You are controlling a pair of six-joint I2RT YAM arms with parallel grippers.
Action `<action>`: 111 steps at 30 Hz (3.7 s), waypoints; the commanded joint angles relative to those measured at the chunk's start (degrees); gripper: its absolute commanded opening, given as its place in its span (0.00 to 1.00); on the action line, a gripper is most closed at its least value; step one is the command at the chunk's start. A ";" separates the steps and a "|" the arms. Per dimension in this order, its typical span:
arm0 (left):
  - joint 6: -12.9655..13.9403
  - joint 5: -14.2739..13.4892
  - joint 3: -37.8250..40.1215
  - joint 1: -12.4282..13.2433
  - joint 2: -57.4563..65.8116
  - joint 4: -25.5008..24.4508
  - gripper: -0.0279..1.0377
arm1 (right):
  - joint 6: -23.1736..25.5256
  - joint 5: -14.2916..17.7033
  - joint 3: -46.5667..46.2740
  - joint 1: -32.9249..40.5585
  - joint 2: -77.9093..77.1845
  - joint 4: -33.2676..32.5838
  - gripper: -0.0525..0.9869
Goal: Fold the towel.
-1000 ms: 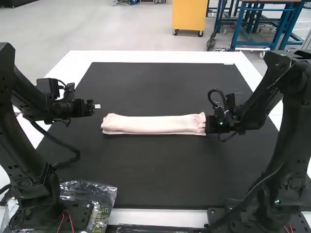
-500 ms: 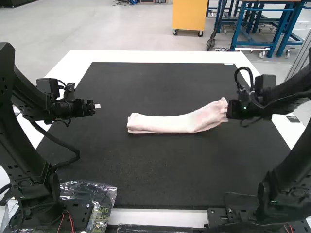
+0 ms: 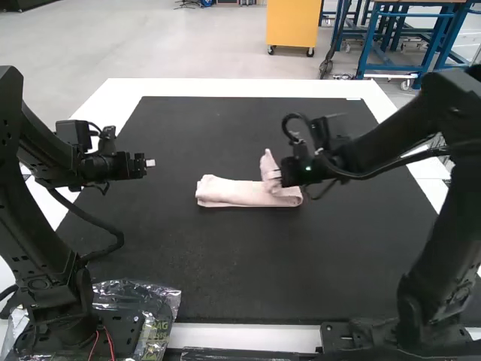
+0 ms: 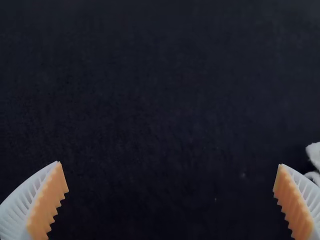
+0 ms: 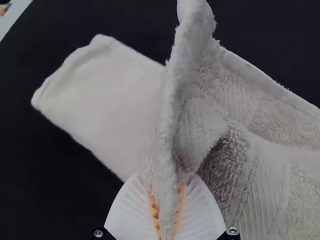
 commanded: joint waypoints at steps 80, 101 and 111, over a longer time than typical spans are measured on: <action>-6.24 2.78 1.85 -0.46 -7.44 5.50 0.94 | 19.14 -9.49 19.60 3.01 13.01 17.72 0.04; -12.75 -9.53 18.02 -14.52 -45.58 -14.18 0.94 | 8.68 4.67 10.99 -20.02 -60.11 -5.75 0.94; -13.71 -14.01 6.25 -13.29 -77.84 -15.33 0.94 | 12.11 7.39 2.81 -26.17 -91.75 -16.38 0.94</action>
